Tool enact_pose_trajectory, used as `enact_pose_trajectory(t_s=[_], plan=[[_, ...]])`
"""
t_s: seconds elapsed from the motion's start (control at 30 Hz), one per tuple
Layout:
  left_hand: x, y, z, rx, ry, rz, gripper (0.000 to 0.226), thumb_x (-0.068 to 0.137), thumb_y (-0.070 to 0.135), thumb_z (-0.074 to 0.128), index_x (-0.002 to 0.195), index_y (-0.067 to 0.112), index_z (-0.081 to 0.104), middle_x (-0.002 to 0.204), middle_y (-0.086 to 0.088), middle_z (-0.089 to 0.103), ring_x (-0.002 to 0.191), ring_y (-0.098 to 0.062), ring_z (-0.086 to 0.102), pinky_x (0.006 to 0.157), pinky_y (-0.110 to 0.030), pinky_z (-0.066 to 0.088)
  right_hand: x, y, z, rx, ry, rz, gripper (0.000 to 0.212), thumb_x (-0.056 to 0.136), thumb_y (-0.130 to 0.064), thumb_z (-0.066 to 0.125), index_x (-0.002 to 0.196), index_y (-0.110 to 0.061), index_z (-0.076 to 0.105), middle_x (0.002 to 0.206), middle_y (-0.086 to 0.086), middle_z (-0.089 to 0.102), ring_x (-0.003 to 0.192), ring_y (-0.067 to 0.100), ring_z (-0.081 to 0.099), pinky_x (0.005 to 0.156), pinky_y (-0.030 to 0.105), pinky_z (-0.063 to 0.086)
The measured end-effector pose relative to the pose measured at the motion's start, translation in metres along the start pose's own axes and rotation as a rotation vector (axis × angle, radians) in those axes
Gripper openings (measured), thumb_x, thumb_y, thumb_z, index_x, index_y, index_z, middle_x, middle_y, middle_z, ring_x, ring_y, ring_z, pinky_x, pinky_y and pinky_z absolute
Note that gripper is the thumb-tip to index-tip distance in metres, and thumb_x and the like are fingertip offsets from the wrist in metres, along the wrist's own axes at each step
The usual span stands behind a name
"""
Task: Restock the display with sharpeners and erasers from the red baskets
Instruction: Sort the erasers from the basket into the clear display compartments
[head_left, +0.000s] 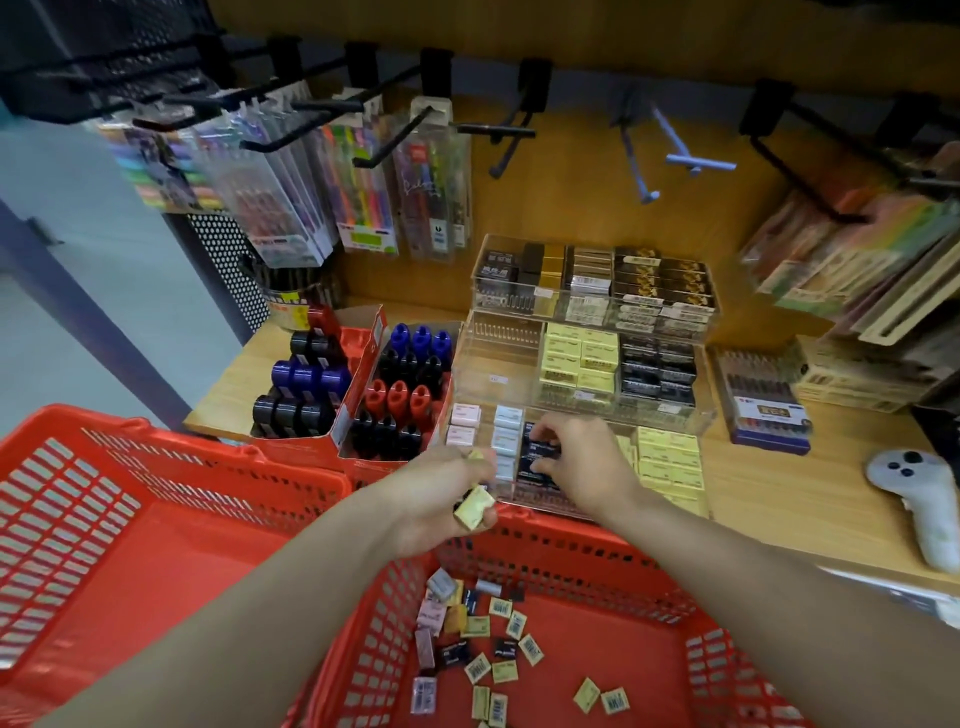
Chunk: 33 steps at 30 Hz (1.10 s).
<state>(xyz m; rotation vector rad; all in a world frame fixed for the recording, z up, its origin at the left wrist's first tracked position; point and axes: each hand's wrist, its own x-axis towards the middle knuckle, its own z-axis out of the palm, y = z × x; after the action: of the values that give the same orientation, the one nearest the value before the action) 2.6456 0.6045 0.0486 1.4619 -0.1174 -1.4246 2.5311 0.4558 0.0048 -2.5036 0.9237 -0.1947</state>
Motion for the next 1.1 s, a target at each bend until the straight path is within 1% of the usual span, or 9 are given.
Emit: enact_pose_trajectory(t_s=[0.2, 0.27, 0.4, 0.53, 0.63, 0.77, 0.87, 1.0, 1.1], plan=[[-0.004, -0.019, -0.006, 0.417, -0.038, 0.187, 0.030, 0.098, 0.022, 0.059, 0.125, 0.020, 0.048, 0.100, -0.008, 0.056, 0.073, -0.016, 0.055, 0.068, -0.029, 0.053, -0.001, 0.005, 0.015, 0.042, 0.082, -0.012, 0.029, 0.077, -0.009, 0.081, 0.104, -0.012, 0.071, 0.110, -0.001, 0.054, 0.097, 0.018, 0.059, 0.091, 0.033, 0.052], [-0.006, -0.017, -0.006, 0.403, -0.053, 0.225, 0.017, 0.099, 0.020, 0.056, 0.114, 0.022, 0.048, 0.103, -0.018, 0.062, 0.076, -0.017, 0.054, 0.063, -0.030, 0.050, -0.003, 0.004, 0.011, 0.059, 0.092, 0.004, 0.031, 0.078, -0.007, 0.080, 0.108, -0.010, 0.071, 0.111, 0.000, 0.054, 0.095, 0.017, 0.059, 0.091, 0.032, 0.053], [-0.007, -0.015, -0.004, 0.432, -0.071, 0.266, 0.011, 0.102, 0.019, 0.051, 0.110, 0.013, 0.053, 0.094, -0.005, 0.065, 0.071, -0.011, 0.053, 0.051, -0.024, 0.048, -0.018, -0.003, -0.009, 0.253, 0.175, 0.047, 0.016, 0.087, -0.006, 0.070, 0.099, -0.018, 0.072, 0.099, -0.003, 0.066, 0.079, 0.007, 0.067, 0.074, 0.021, 0.057], [-0.008, -0.015, 0.009, 0.548, -0.053, 0.268, 0.014, 0.103, 0.018, 0.048, 0.115, 0.013, 0.050, 0.083, -0.004, 0.056, 0.062, -0.012, 0.052, 0.049, -0.025, 0.047, -0.051, -0.016, -0.036, 0.850, -0.072, 0.157, 0.009, 0.085, -0.021, 0.074, 0.094, -0.024, 0.075, 0.089, 0.004, 0.072, 0.073, 0.019, 0.074, 0.066, 0.029, 0.061], [-0.012, -0.014, 0.024, 0.742, -0.036, 0.365, 0.013, 0.103, 0.009, 0.042, 0.101, 0.021, 0.046, 0.077, -0.005, 0.048, 0.053, -0.014, 0.046, 0.046, -0.026, 0.042, -0.074, -0.024, -0.040, 0.803, -0.110, 0.065, 0.031, 0.070, -0.041, 0.080, 0.098, -0.031, 0.075, 0.093, -0.006, 0.074, 0.071, 0.020, 0.074, 0.071, 0.029, 0.060], [-0.020, -0.014, 0.039, 0.991, 0.019, 0.552, 0.021, 0.097, 0.000, 0.043, 0.105, 0.019, 0.046, 0.088, -0.007, 0.054, 0.075, -0.023, 0.054, 0.062, -0.041, 0.045, -0.086, -0.028, -0.045, 0.844, 0.032, 0.086, 0.024, 0.075, -0.019, 0.084, 0.096, -0.025, 0.073, 0.090, -0.005, 0.074, 0.071, 0.016, 0.073, 0.070, 0.027, 0.058], [-0.024, -0.013, 0.048, 1.081, 0.030, 0.646, 0.025, 0.094, -0.001, 0.045, 0.111, 0.018, 0.046, 0.090, -0.005, 0.056, 0.079, -0.022, 0.056, 0.065, -0.037, 0.044, -0.094, -0.027, -0.060, 0.883, 0.040, 0.061, 0.023, 0.076, -0.009, 0.082, 0.093, -0.021, 0.071, 0.079, 0.001, 0.075, 0.069, 0.013, 0.072, 0.063, 0.019, 0.053], [-0.023, -0.015, 0.064, 0.813, 0.005, 0.546, 0.004, 0.101, 0.016, 0.051, 0.099, 0.020, 0.050, 0.073, 0.001, 0.056, 0.055, -0.014, 0.050, 0.048, -0.025, 0.042, -0.104, -0.010, -0.088, 0.899, 0.155, 0.121, 0.023, 0.076, -0.009, 0.082, 0.091, -0.022, 0.071, 0.080, -0.005, 0.074, 0.069, 0.005, 0.069, 0.051, 0.015, 0.048], [-0.017, -0.014, 0.067, 0.547, 0.012, 0.366, 0.012, 0.100, 0.024, 0.055, 0.103, 0.013, 0.055, 0.072, -0.003, 0.055, 0.052, -0.015, 0.050, 0.052, -0.028, 0.045, -0.111, 0.025, -0.105, 0.895, 0.289, 0.284, 0.025, 0.074, -0.012, 0.084, 0.093, -0.020, 0.069, 0.087, -0.005, 0.075, 0.076, 0.005, 0.072, 0.054, 0.016, 0.051]])
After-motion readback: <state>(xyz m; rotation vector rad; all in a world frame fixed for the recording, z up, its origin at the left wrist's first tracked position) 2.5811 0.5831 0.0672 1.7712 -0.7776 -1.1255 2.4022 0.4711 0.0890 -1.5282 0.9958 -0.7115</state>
